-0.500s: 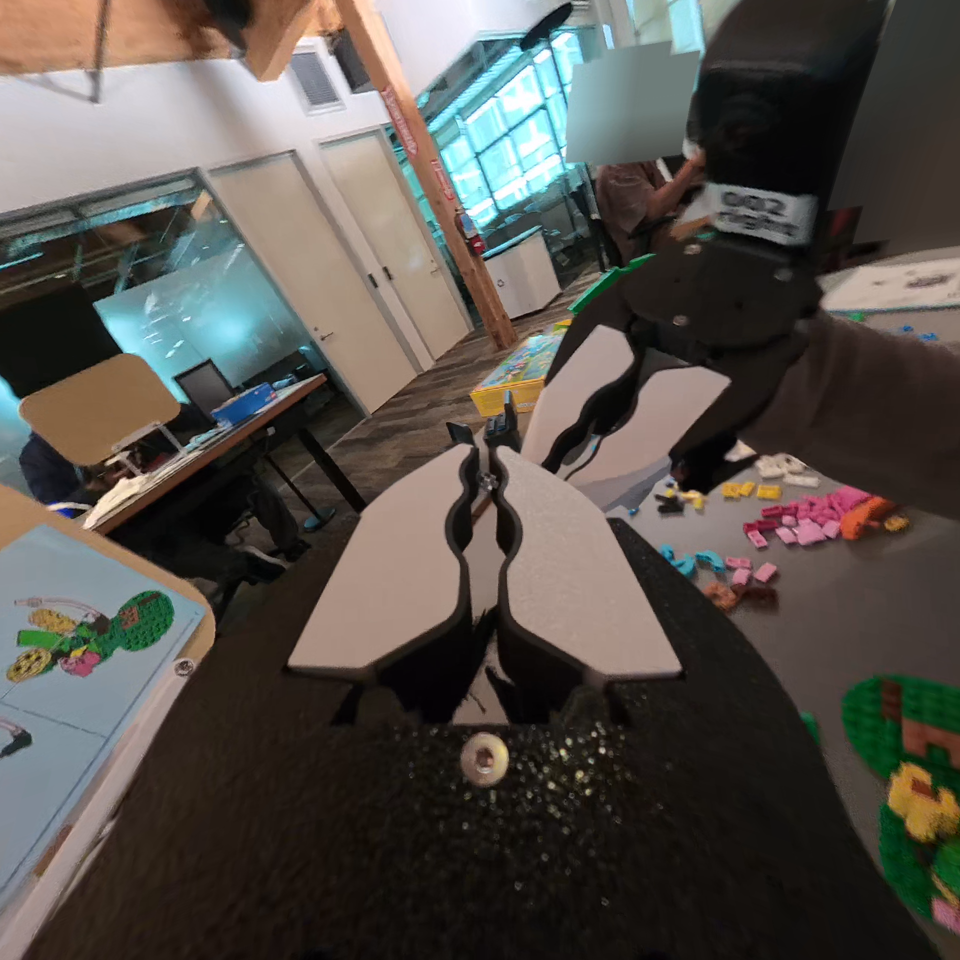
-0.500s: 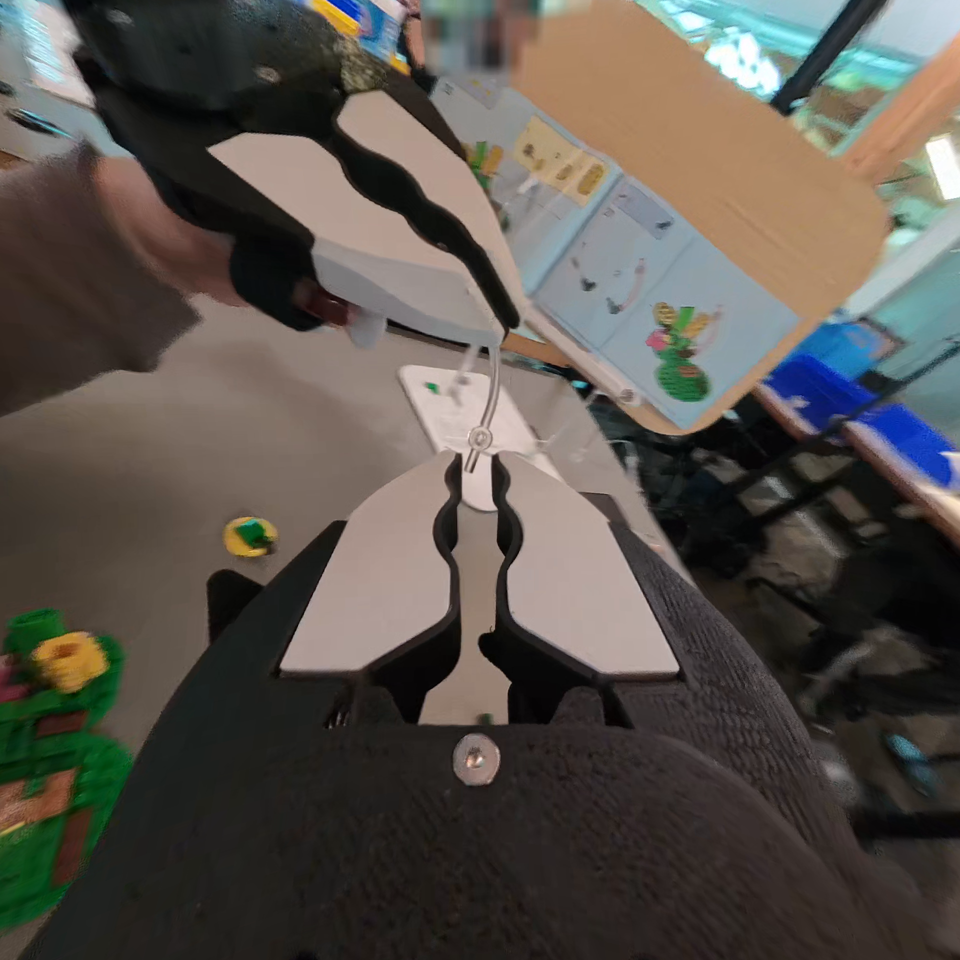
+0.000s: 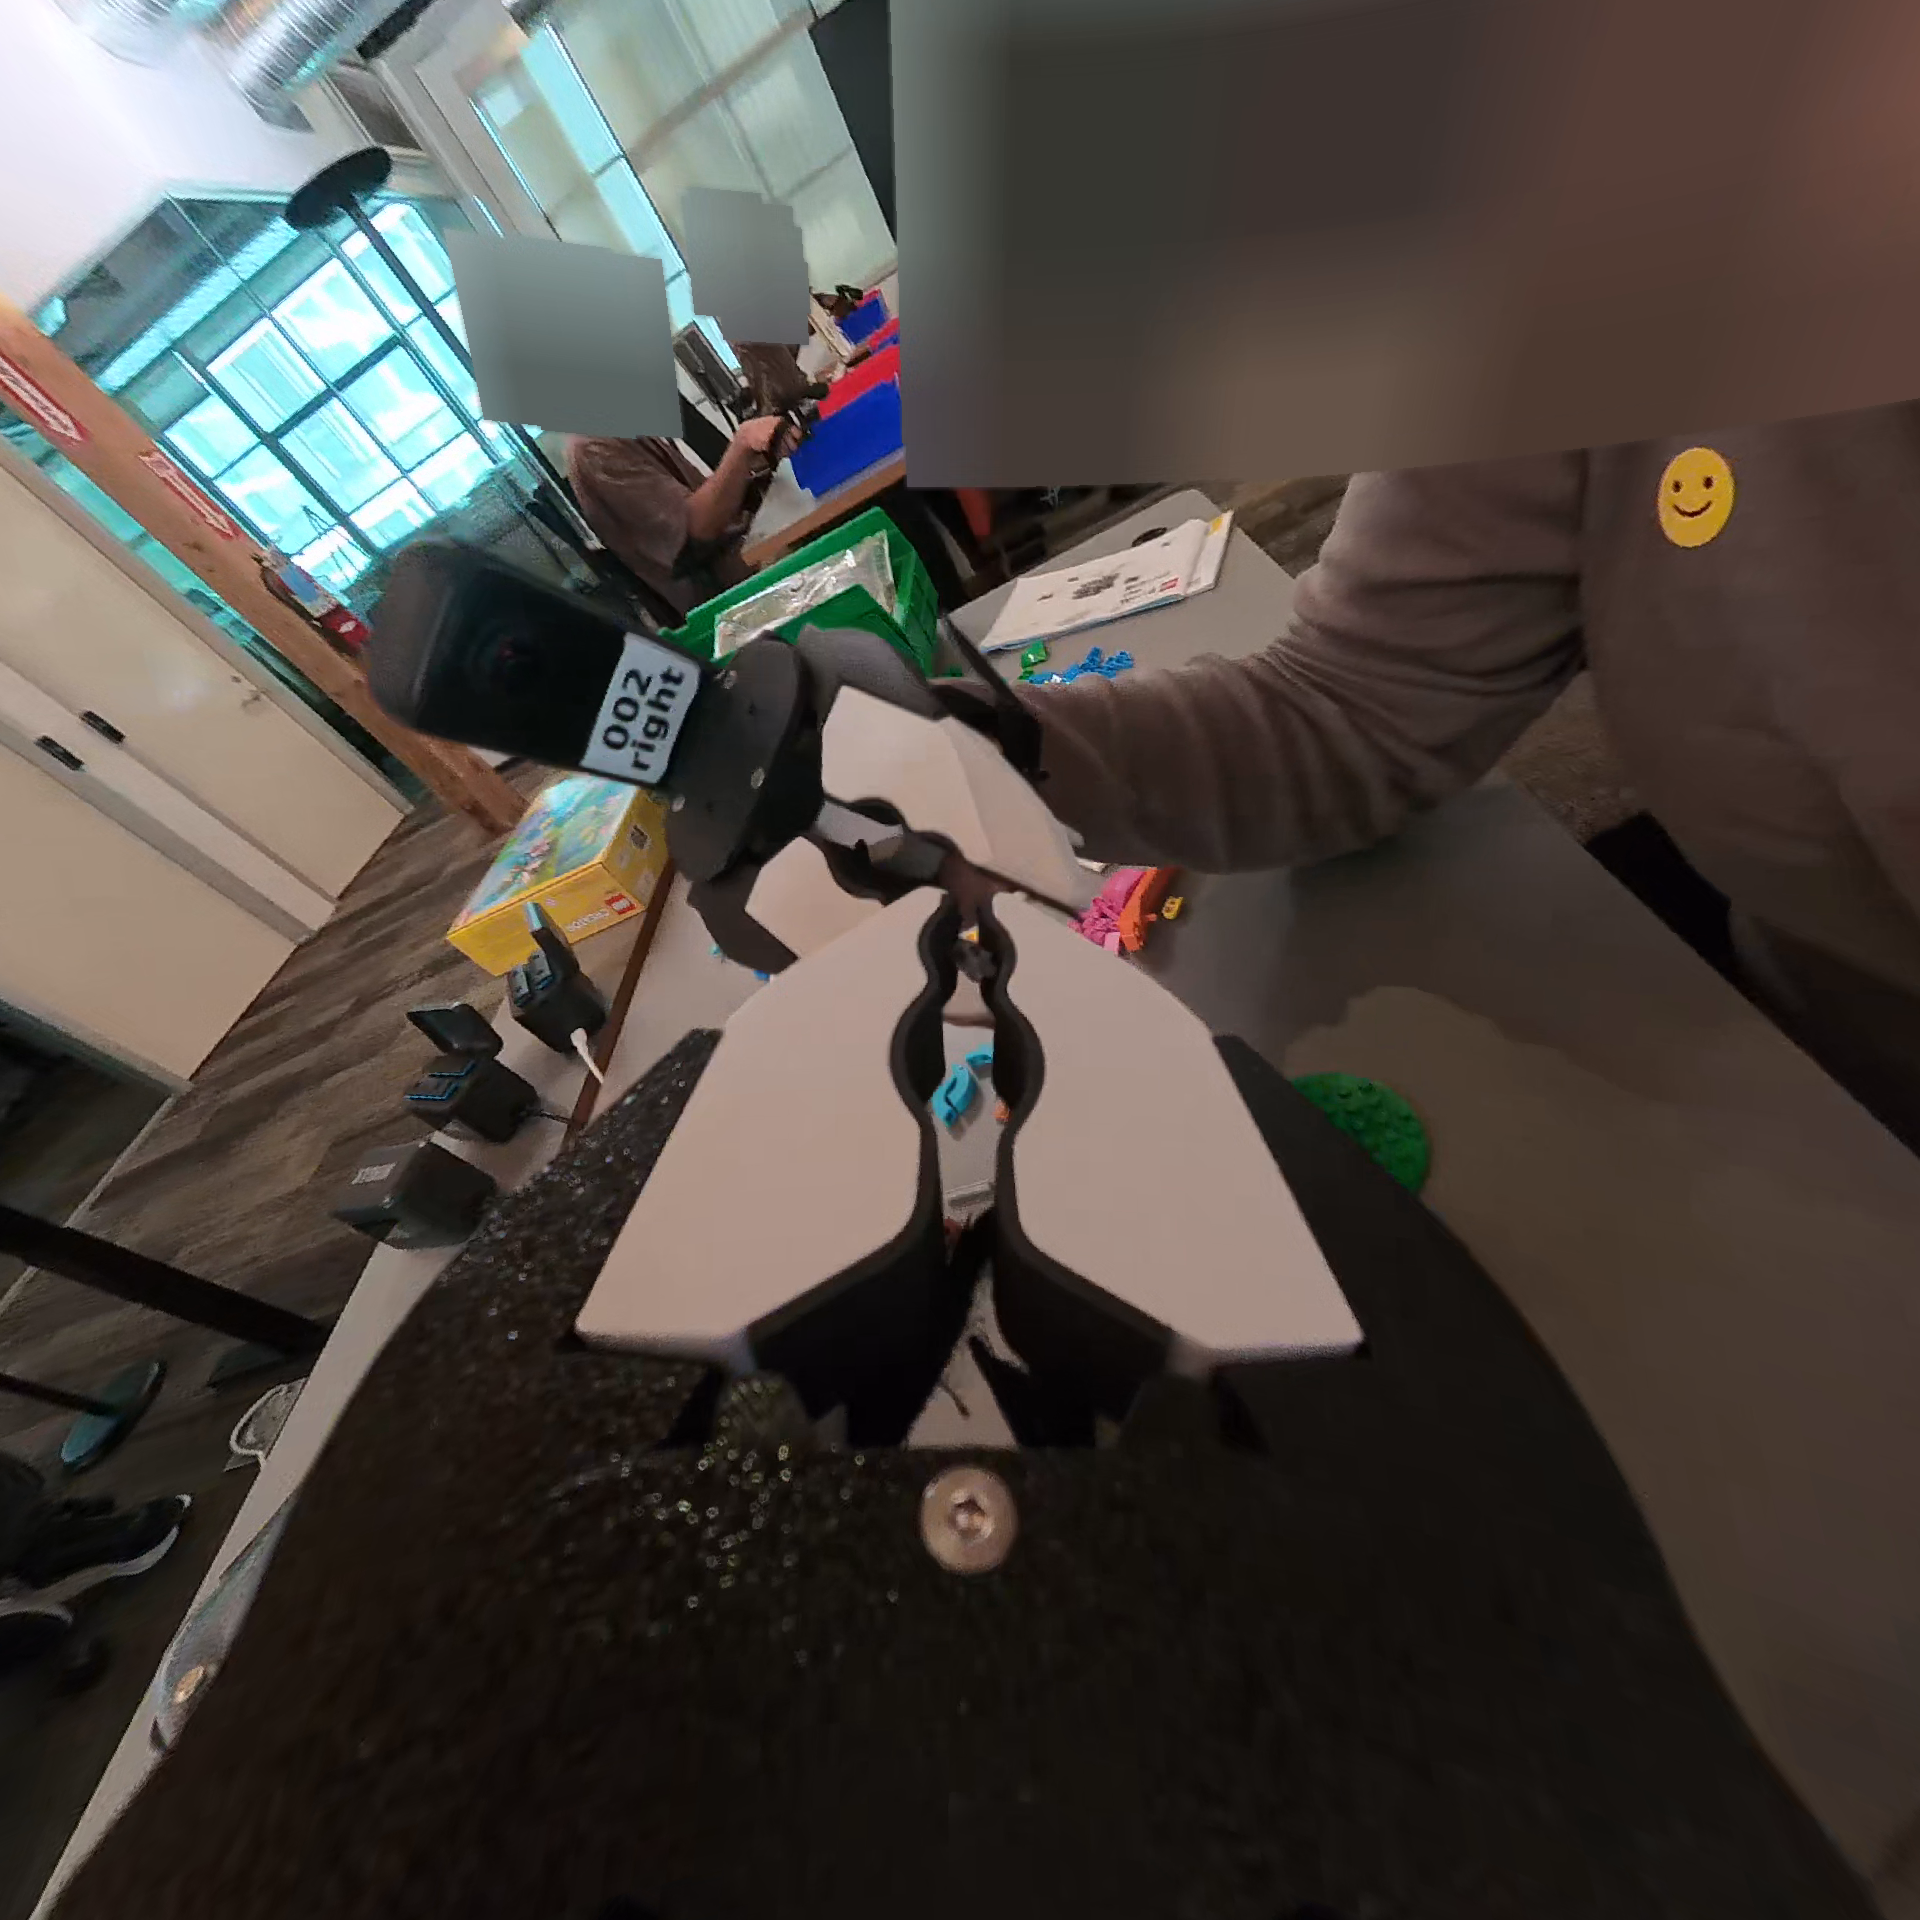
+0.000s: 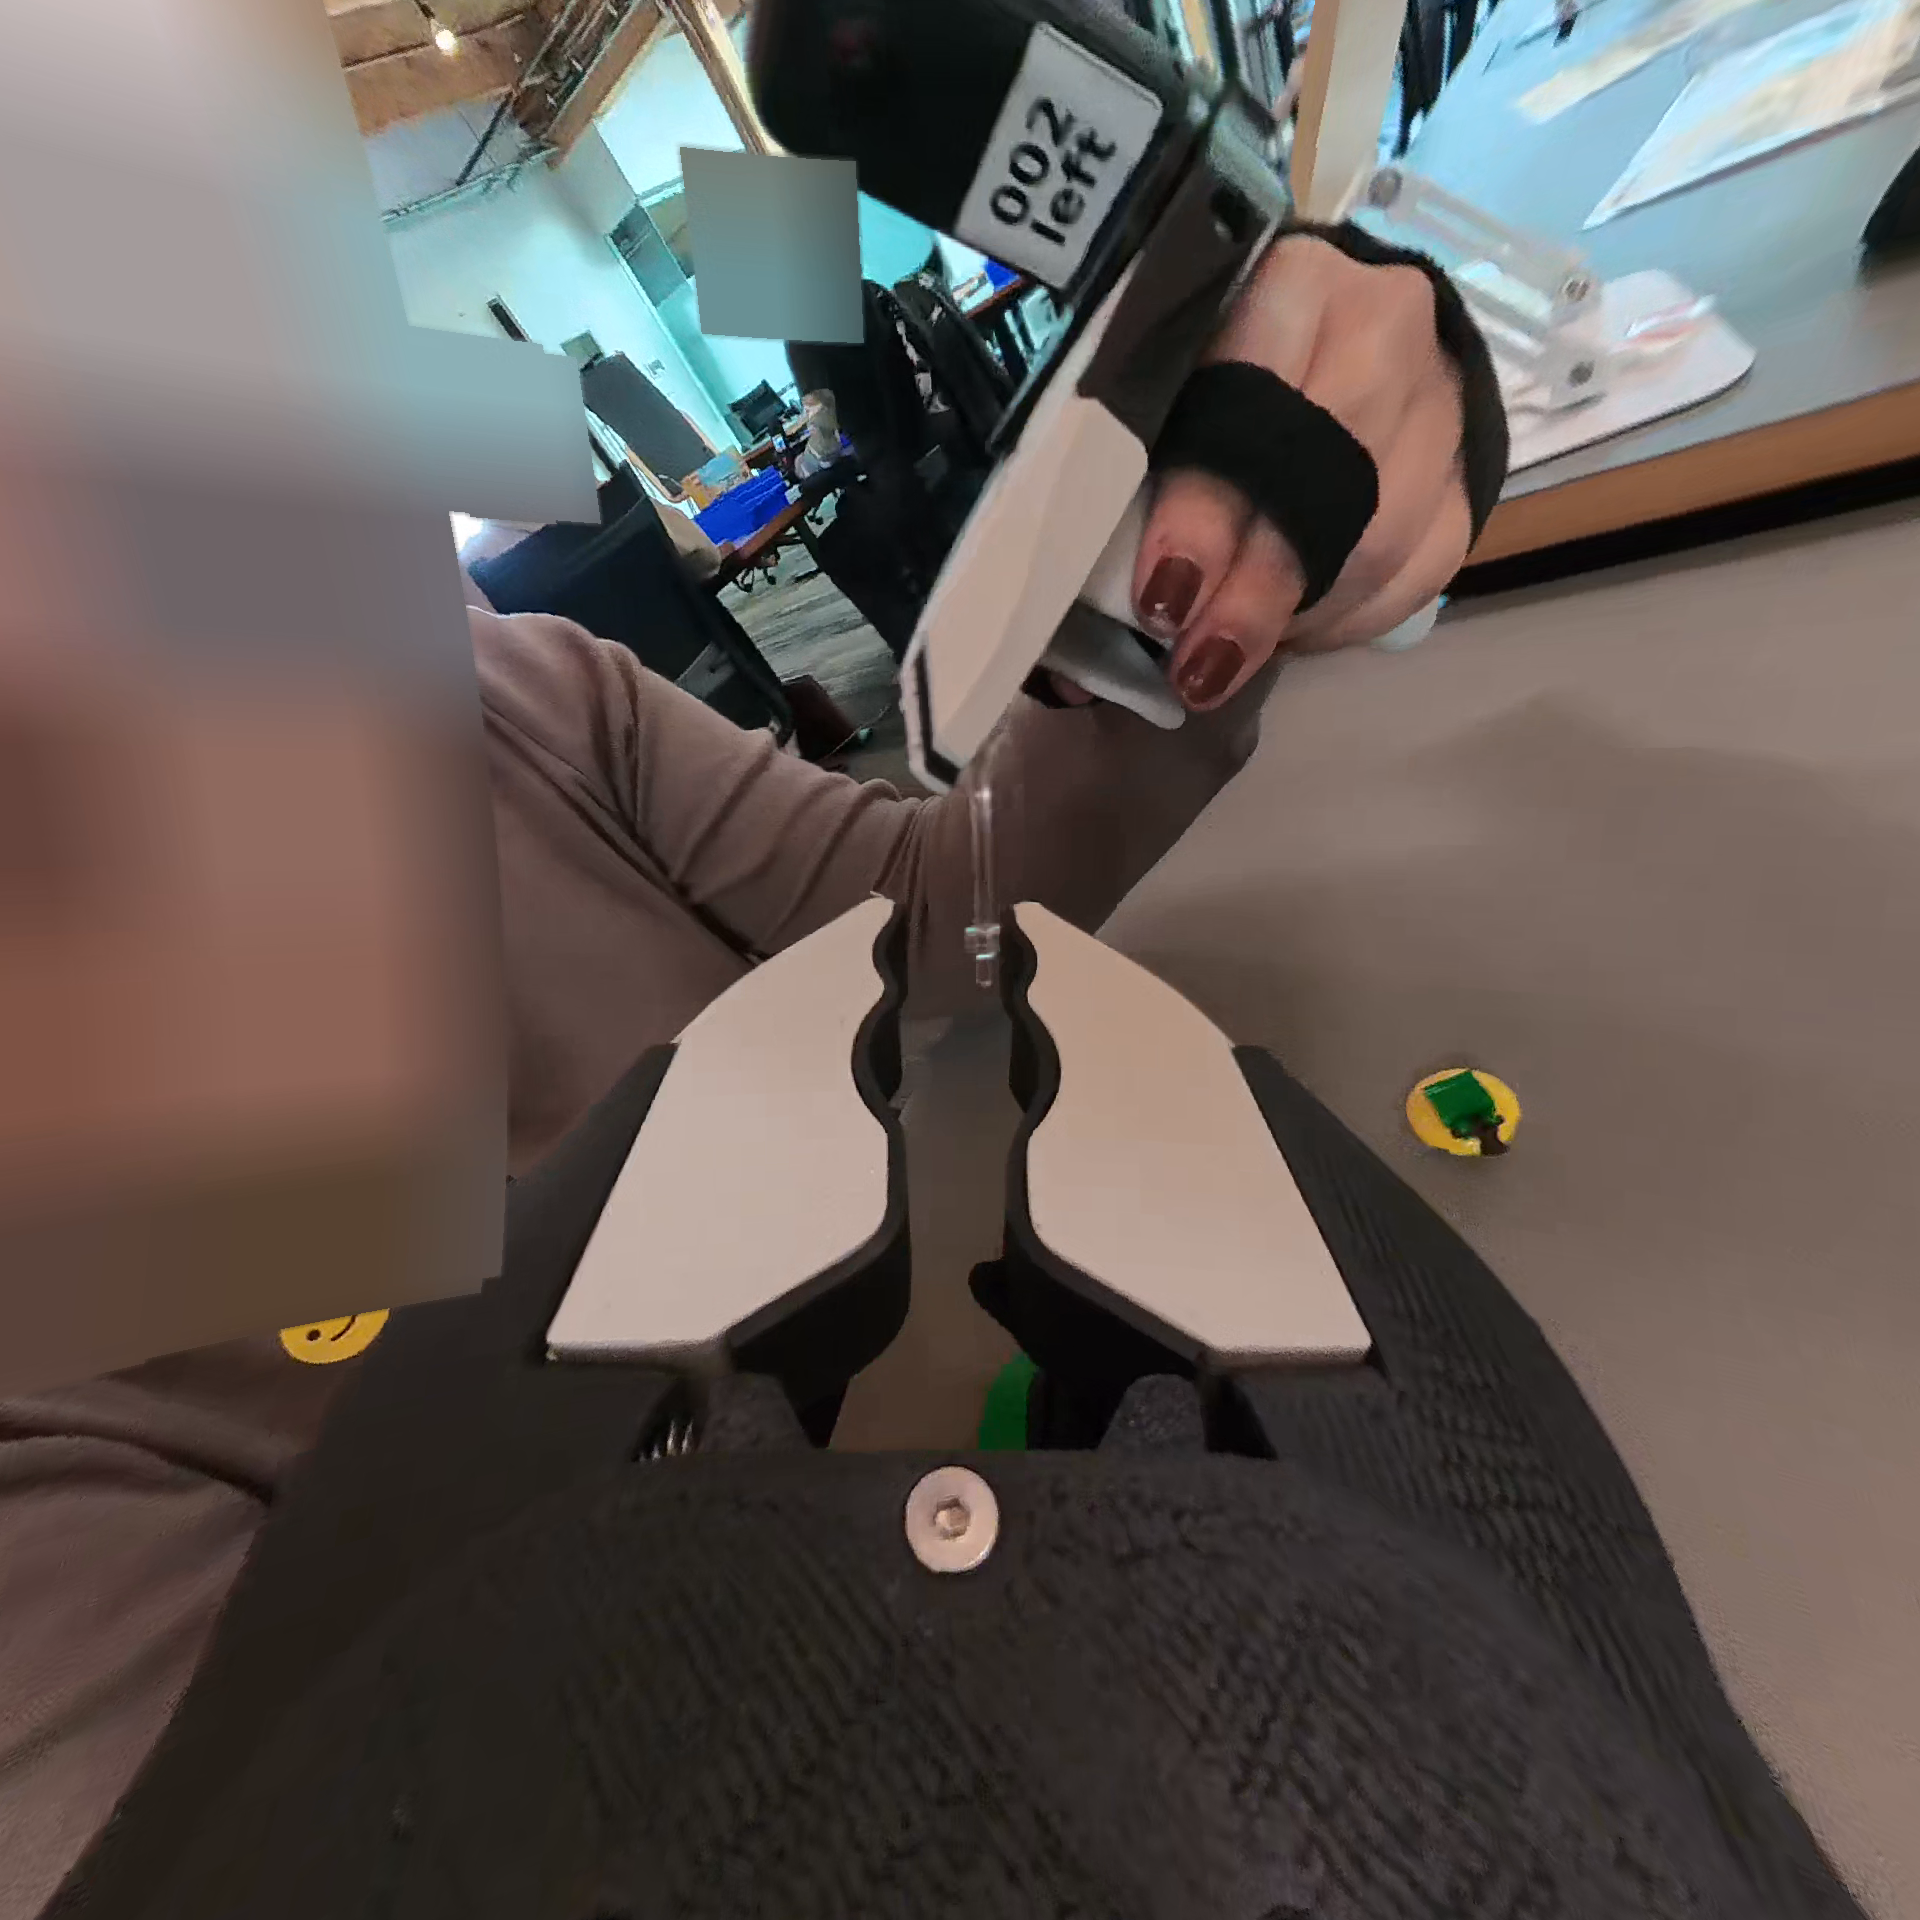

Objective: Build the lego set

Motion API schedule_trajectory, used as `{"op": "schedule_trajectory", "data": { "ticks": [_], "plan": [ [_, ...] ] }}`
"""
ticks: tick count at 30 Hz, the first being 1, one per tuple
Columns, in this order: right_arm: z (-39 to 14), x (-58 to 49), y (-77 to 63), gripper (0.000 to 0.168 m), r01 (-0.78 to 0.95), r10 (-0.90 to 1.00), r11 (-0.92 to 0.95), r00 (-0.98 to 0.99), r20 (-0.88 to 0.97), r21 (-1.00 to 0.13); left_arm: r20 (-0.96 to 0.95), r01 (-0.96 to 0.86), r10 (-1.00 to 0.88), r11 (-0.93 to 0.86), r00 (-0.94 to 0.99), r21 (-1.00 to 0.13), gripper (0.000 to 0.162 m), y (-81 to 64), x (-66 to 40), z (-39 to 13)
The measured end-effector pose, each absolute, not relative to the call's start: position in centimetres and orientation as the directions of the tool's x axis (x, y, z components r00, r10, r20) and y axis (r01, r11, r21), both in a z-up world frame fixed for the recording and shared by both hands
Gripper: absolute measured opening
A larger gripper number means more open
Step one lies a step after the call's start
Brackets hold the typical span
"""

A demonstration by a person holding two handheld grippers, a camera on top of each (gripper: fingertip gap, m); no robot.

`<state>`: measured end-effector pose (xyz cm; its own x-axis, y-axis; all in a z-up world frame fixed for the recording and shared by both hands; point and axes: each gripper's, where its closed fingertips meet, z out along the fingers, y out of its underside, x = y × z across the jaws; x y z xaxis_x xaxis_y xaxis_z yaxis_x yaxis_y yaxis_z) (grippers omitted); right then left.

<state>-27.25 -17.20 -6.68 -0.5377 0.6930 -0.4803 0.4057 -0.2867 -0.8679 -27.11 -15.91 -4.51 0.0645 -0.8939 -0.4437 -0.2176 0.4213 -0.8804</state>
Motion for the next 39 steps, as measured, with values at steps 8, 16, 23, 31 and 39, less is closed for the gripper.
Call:
{"op": "schedule_trajectory", "data": {
  "ticks": [8,16,23,31,39],
  "plan": [
    [-7.14,-27.32,-17.78,0.003,0.442,0.657,-0.287,-0.555,-0.51,-0.85,-0.429,-0.218,-0.903,0.412,0.032,-0.885,0.003,-16.21,-26.54,-4.82],
    [-7.3,-27.06,-18.09,0.005,0.44,0.663,-0.257,-0.567,-0.488,-0.86,-0.432,-0.214,-0.902,0.419,0.017,-0.883,0.003,-16.4,-26.34,-4.87],
    [-7.44,-27.01,-18.05,0.011,0.441,0.666,-0.253,-0.566,-0.486,-0.861,-0.44,-0.22,-0.898,0.429,0.0,-0.876,0.003,-16.71,-26.14,-4.92],
    [-7.77,-27.02,-18.02,0.01,0.458,0.66,-0.255,-0.562,-0.499,-0.852,-0.454,-0.227,-0.891,0.441,0.006,-0.868,0.003,-16.7,-26.06,-4.86],
    [-7.37,-27.03,-17.81,0.004,0.433,0.664,-0.256,-0.571,-0.482,-0.864,-0.423,-0.203,-0.904,0.403,0.067,-0.892,0.003,-16.04,-26.02,-4.28]
  ]
}}
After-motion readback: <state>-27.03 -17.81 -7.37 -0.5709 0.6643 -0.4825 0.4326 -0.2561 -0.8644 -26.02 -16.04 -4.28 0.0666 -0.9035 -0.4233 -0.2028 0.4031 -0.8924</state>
